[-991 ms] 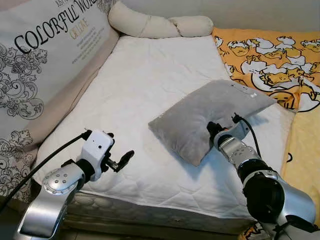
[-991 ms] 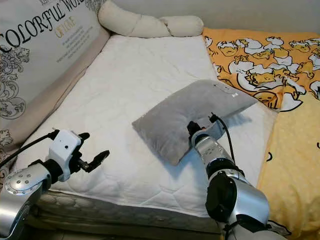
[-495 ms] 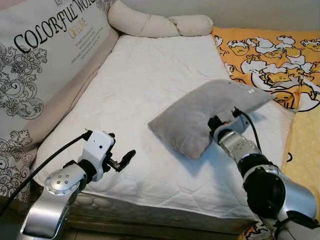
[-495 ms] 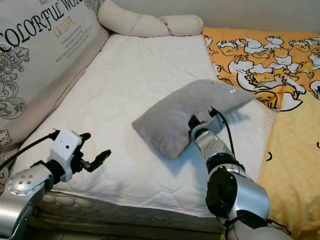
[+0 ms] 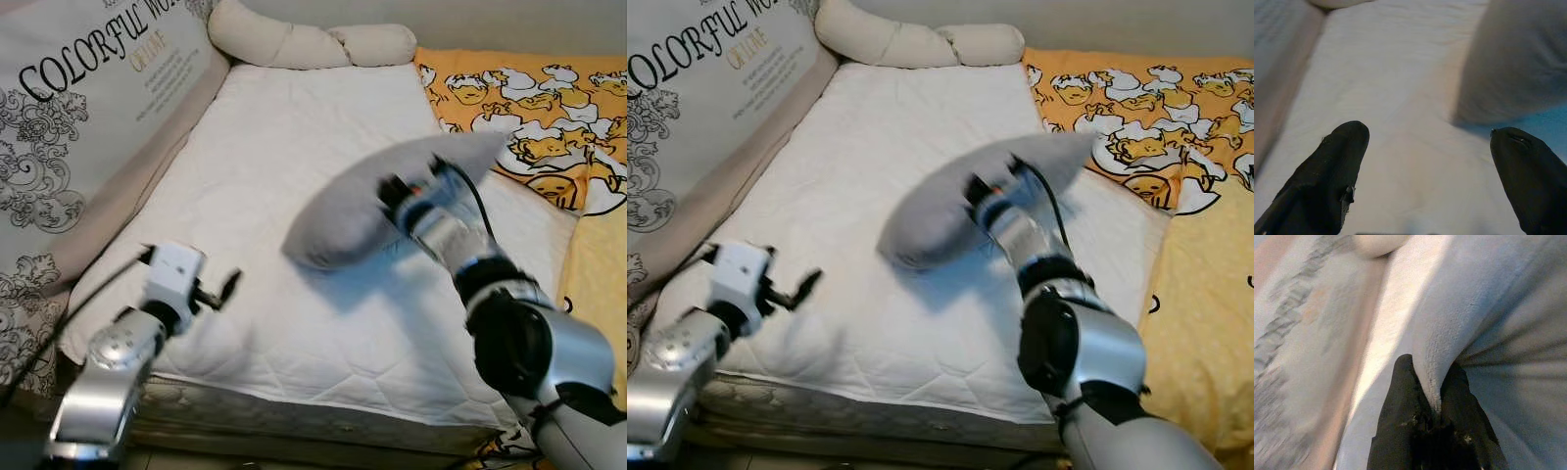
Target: Clean up the room
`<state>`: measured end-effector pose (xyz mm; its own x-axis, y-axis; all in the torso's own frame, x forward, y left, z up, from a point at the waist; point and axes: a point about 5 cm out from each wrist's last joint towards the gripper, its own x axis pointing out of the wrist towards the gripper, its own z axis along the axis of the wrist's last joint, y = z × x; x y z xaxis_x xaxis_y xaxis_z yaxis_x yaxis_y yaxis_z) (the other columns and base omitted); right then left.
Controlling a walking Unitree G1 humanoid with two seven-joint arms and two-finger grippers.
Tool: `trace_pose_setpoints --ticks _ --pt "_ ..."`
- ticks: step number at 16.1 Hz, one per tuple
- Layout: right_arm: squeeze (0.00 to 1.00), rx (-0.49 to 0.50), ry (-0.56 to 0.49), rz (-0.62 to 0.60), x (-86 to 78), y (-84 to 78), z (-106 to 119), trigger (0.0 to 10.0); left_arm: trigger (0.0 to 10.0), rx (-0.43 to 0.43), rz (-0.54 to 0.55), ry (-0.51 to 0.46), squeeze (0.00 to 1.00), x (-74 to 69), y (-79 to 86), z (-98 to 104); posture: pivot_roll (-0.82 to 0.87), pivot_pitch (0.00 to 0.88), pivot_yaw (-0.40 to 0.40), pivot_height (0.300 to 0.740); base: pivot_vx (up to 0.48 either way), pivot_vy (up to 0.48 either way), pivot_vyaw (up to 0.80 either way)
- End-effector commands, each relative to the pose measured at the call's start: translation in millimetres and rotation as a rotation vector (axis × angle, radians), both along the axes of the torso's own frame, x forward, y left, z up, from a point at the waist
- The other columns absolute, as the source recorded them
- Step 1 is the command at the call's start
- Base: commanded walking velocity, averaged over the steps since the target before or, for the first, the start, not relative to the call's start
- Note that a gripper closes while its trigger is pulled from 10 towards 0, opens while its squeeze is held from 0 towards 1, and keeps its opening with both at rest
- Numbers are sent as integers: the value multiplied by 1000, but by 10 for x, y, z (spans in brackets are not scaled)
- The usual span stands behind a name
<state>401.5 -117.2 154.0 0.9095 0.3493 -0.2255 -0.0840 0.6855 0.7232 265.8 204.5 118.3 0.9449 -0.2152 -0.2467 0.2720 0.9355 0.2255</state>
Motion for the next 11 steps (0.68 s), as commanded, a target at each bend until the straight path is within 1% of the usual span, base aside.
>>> trace_pose_setpoints --ticks 1,2,3,4,5,7,8,10,11 --pt "0 9 -83 90 46 123 223 0 10000 6 52 -12 0 23 73 8 28 0 24 740 0 0 0" --pt "0 31 -134 182 39 216 343 0 10000 2 102 -24 0 53 144 26 27 0 24 740 0 0 0" --pt "0 39 -179 233 29 250 429 0 10000 -4 138 -35 0 70 200 42 26 0 24 740 0 0 0" --pt "0 38 -214 255 11 229 496 0 10000 -13 176 -42 0 74 259 54 27 0 25 740 0 0 0" --pt "0 64 -233 280 -34 185 535 0 10000 -16 201 -46 0 69 308 56 24 0 25 740 0 0 0" --pt "0 79 -211 300 -119 105 452 0 10000 -18 219 -50 0 68 345 59 23 0 23 740 0 0 0" --pt "0 165 -70 282 -272 -46 87 0 10000 -23 232 -57 0 85 371 71 20 0 23 740 0 0 0" --pt "0 203 40 253 -393 -138 -248 0 10000 -26 229 -57 0 102 371 73 14 0 29 740 0 0 0" --pt "0 107 205 202 -649 -285 -832 0 10000 -53 201 -49 0 158 309 68 8 0 36 740 0 0 0"
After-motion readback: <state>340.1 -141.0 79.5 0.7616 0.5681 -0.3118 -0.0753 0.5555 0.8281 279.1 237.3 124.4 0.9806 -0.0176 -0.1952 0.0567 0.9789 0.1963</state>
